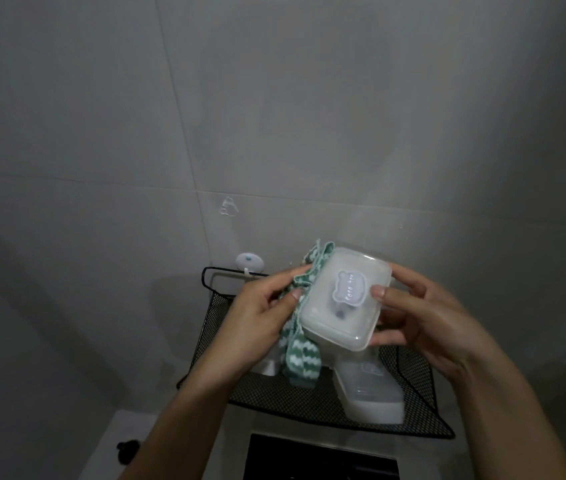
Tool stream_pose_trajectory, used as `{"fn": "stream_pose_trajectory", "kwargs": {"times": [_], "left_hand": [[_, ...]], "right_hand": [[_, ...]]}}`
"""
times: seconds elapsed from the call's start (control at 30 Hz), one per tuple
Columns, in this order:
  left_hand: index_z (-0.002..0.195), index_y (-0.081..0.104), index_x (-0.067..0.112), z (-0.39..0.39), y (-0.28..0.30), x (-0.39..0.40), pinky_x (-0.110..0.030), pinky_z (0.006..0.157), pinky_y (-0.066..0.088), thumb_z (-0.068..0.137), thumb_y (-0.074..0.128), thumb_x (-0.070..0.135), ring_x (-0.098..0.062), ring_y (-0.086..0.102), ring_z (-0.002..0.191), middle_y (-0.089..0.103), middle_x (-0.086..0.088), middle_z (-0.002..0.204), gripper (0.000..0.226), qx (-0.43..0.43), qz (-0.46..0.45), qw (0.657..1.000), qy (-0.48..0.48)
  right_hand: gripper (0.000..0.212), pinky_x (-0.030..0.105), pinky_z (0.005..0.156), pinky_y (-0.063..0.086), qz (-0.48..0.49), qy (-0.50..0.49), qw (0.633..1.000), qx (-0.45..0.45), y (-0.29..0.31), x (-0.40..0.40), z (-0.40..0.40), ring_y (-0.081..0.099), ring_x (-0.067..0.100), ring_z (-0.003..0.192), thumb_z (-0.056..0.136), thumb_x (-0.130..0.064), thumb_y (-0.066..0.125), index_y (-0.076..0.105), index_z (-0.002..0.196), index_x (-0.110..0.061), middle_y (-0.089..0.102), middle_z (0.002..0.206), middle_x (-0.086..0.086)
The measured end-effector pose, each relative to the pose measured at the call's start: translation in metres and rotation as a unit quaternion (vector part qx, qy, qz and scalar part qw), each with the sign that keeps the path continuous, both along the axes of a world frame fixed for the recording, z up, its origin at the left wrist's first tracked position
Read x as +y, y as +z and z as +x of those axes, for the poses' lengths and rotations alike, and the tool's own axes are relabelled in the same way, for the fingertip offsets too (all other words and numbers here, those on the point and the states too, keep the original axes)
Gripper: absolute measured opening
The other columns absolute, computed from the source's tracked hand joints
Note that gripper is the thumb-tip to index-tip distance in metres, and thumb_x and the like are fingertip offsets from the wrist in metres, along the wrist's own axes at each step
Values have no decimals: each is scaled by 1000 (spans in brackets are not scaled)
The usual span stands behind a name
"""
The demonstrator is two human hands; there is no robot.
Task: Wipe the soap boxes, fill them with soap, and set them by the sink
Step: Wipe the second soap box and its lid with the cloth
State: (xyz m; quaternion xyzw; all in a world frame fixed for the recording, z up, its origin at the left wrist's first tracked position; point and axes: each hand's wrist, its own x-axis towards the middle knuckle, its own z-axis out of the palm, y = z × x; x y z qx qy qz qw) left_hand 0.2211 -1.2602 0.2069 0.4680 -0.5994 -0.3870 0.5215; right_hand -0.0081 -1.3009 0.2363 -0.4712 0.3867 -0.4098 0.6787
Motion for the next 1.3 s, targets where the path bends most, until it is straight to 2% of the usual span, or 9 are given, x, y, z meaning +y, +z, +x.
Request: {"fn": "stream_pose_trajectory", "kwargs": {"times": [0.2, 0.4, 0.53, 0.63, 0.8, 0.97, 1.1, 1.23, 1.3], "left_hand": [[126, 65, 20, -12, -4, 16, -22, 83, 53, 101, 49, 5, -11, 69, 105, 74, 3, 113, 33, 83, 46, 996, -1], [143, 49, 19, -29, -4, 15, -27, 90, 56, 97, 60, 16, -13, 65, 116, 66, 3, 130, 48, 142, 32, 987, 63], [136, 58, 23, -12, -3, 9, -37, 87, 58, 95, 64, 19, -18, 70, 106, 71, 1, 121, 41, 121, 54, 989, 72], [125, 67, 25, 13, 3, -1, -37, 89, 57, 85, 66, 25, -17, 71, 103, 74, 3, 113, 40, 78, 70, 992, 68], [124, 68, 30, 20, 6, -3, -28, 83, 56, 88, 64, 33, -12, 70, 105, 73, 9, 114, 36, 31, 62, 997, 44], [124, 67, 29, -8, -11, 7, -37, 87, 58, 104, 48, 24, -10, 69, 105, 73, 10, 112, 28, 49, 44, 991, 117], [114, 68, 14, -29, -16, 17, -39, 85, 58, 105, 44, 15, -22, 71, 101, 76, -2, 103, 26, 92, 32, 981, 166], [138, 53, 6, -44, -18, 25, -45, 106, 47, 102, 50, 10, -21, 60, 123, 65, -9, 130, 36, 113, 11, 974, 194], [140, 50, 6, -46, -16, 25, -50, 102, 49, 100, 52, 4, -25, 63, 119, 66, -12, 128, 40, 156, 16, 969, 192]], "right_hand": [[53, 46, 56, 61, -3, -97, 994, -45, -7, -3, 4, 74, 35, 78, 64, -14, 77, 68, 116, -19, 75, 100, 17], [59, 44, 64, 62, -16, -163, 982, -96, -16, 5, 32, 74, 34, 93, 67, -9, 78, 59, 122, -17, 74, 107, 14], [42, 29, 60, 59, -29, -165, 984, -55, -14, 6, 31, 73, 18, 79, 59, -24, 82, 63, 97, -16, 72, 96, 9], [22, 32, 56, 60, 5, -117, 993, -21, -12, -2, 14, 70, 14, 69, 59, -32, 81, 65, 71, -22, 70, 82, 5], [55, 43, 64, 62, 27, -83, 996, -8, -11, -5, 5, 74, 31, 89, 66, -13, 77, 69, 120, -21, 71, 110, 17], [36, 35, 60, 60, 36, -140, 988, -62, -20, -1, 16, 75, 25, 82, 85, 0, 68, 71, 116, -17, 72, 110, 19], [34, 37, 61, 61, 40, -183, 978, -98, -28, 3, 29, 71, 30, 89, 89, 3, 64, 68, 117, -15, 67, 109, 25], [43, 37, 68, 63, 7, -194, 976, -99, -31, 4, 40, 69, 32, 93, 90, 4, 64, 65, 124, -22, 69, 104, 19], [47, 35, 67, 61, -19, -180, 979, -89, -30, 5, 41, 71, 27, 89, 88, 2, 66, 66, 126, -26, 69, 101, 14]]}}
